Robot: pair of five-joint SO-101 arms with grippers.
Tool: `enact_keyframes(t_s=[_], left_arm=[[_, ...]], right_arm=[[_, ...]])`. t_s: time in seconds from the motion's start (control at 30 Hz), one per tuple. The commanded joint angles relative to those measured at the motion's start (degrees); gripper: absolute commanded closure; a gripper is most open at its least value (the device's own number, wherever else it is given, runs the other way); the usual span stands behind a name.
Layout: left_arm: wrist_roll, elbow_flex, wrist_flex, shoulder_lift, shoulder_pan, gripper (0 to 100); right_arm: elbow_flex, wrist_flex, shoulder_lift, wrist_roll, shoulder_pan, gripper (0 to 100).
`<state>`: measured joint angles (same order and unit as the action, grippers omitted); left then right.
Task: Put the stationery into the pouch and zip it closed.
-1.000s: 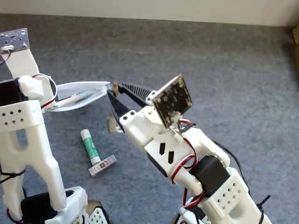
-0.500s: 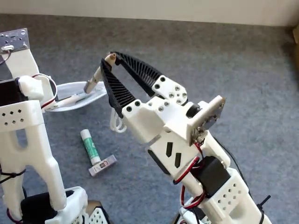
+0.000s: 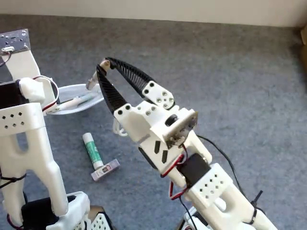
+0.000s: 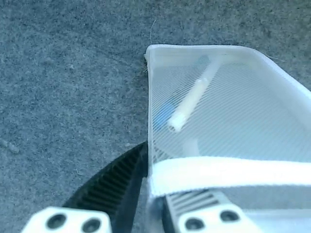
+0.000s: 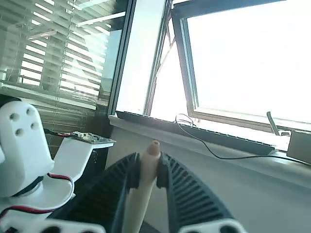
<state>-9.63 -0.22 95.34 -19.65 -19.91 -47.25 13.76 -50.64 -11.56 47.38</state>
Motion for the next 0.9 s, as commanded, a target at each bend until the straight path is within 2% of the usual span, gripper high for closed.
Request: enact_keyframes(t_s=[0.0,0.43,0.6,0.7,0.87], left_arm=[[-0.09,-0.31,-0.26,-0.48,1.19,99],[-0.09,-0.22,0.0,-0.22,1.19,99],[-0.09,-0.22,0.09,-0.22,1.19,99],[-0.09,-0.13,0.09,-0.13,1.19,99],[-0.09,1.36,-0.26,-0.48,1.19,99]], right_arm=[[0.22,3.74,4.0,-1.32,1.27,99.3],[0.13,4.09,10.51,-2.02,5.32,99.3],[-0.04,3.91,11.47,-11.43,7.6,99.3],[0.22,-0.84,11.56,-14.68,8.92,99.3],[0.48,-8.92,11.56,-15.38,8.92,99.3]])
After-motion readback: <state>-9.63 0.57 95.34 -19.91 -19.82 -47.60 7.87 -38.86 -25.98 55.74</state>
